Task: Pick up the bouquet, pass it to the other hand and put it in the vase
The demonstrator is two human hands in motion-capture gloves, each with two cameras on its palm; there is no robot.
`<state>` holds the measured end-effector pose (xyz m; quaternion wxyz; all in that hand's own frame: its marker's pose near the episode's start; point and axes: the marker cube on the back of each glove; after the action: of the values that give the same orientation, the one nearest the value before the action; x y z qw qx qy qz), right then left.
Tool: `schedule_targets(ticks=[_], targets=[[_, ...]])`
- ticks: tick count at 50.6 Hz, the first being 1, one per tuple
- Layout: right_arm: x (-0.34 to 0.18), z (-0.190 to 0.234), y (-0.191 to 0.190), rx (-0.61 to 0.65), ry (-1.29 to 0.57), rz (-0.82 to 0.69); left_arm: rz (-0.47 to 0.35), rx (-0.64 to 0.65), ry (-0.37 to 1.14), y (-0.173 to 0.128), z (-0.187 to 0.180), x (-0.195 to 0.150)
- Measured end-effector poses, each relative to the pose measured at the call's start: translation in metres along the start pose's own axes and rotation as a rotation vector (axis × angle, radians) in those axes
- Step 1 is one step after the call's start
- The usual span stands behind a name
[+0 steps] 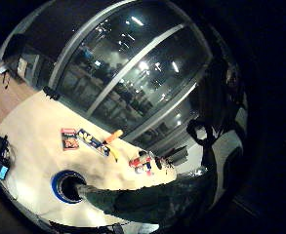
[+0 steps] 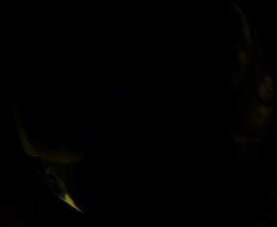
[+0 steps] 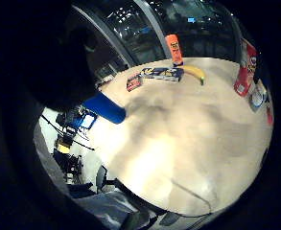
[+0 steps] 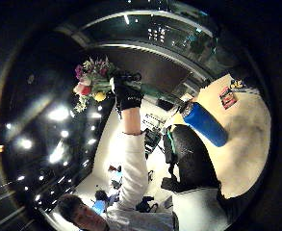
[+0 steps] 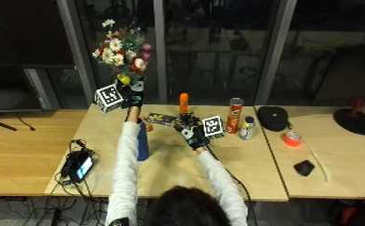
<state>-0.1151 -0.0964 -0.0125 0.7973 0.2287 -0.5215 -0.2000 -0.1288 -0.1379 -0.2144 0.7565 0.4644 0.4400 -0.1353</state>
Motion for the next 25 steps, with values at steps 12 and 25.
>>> schedule_targets(ticks=[12,25], targets=[[-0.011,-0.001,0.008,-0.008,-0.007,0.040,-0.024,-0.002,-0.013,0.006,-0.001,-0.015],[0.007,0.001,0.006,-0.015,-0.003,0.053,-0.097,-0.155,0.009,0.037,-0.010,-0.050]])
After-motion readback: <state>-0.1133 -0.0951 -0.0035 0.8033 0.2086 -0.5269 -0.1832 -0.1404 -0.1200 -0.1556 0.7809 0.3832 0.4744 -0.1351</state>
